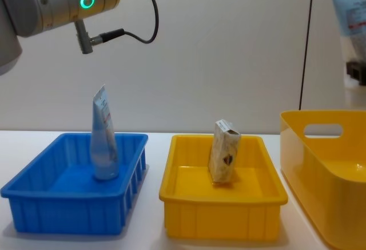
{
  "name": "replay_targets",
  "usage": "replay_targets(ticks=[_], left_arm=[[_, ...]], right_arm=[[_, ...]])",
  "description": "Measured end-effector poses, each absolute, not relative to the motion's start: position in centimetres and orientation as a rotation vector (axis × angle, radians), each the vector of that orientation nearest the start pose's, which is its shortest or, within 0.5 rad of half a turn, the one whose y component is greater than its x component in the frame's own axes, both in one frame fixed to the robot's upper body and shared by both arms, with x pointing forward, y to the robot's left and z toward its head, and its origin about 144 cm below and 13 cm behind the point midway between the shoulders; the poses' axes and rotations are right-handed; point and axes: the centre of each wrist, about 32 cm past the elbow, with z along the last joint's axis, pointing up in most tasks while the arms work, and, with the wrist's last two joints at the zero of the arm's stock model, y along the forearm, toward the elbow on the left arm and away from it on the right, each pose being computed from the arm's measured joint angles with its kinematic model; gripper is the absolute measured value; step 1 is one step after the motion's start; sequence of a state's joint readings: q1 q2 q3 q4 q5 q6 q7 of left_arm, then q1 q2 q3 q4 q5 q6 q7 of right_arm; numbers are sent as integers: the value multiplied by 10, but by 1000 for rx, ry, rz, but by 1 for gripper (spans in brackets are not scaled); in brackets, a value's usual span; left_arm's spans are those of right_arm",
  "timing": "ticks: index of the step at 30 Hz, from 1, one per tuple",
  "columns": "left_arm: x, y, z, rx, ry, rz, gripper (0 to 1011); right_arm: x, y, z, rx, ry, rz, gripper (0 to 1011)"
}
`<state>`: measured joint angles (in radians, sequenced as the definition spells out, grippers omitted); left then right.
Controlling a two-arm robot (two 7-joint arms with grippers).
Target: Bimanual collaborative sorting of washing and personal care products
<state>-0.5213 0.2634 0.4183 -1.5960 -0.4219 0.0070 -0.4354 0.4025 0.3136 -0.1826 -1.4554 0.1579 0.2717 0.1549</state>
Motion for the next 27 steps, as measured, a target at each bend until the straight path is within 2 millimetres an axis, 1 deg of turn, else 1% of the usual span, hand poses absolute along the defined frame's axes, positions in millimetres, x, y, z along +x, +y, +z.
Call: replay_targets(ticks=[1,3,5,6,7,10,11,12,13,17,18,19,20,22,23,26,27], left_arm=[[549,174,1317,-255,-304,688,1001],[549,174,1317,-255,-304,687,1001],[549,174,1317,-255,-304,688,1001],[549,174,1317,-255,-304,687,1001],[549,174,1317,-255,-304,688,1001],[549,174,1317,-255,-304,688,1001],[549,174,1317,-255,-304,688,1001],[549,174,1317,-255,-304,687,1001],[549,174,1317,-255,-304,688,1001],[549,174,1317,-255,-304,688,1001],[549,174,1317,-255,-304,688,1001],[549,174,1317,-255,-304,687,1001],[549,174,1317,-255,-304,688,1001],[549,174,1317,-255,-304,688,1001],[549,174,1317,-255,-304,688,1001],[549,174,1317,-255,-304,688,1001],[549,174,1317,-255,-304,687,1001]], right_arm=[[558,-278,1252,-196,-113,-1332,230],[558,-280,1251,-204,-104,-1337,268],[559,-284,1249,-213,-89,-1344,355],[559,-284,1249,-215,-85,-1344,377],[559,-286,1247,-221,-75,-1345,448],[560,-288,1245,-225,-64,-1345,506],[561,-290,1244,-227,-57,-1345,571],[561,-290,1244,-228,-55,-1345,592],[561,-291,1243,-230,-49,-1345,651],[562,-293,1243,-233,-41,-1346,736],[562,-293,1242,-234,-38,-1346,797],[562,-294,1242,-235,-36,-1346,832],[563,-294,1242,-235,-34,-1346,849],[563,-295,1242,-236,-31,-1346,918],[563,-295,1241,-237,-29,-1346,918],[563,-296,1241,-238,-24,-1347,1003],[563,-296,1241,-239,-23,-1347,1004]])
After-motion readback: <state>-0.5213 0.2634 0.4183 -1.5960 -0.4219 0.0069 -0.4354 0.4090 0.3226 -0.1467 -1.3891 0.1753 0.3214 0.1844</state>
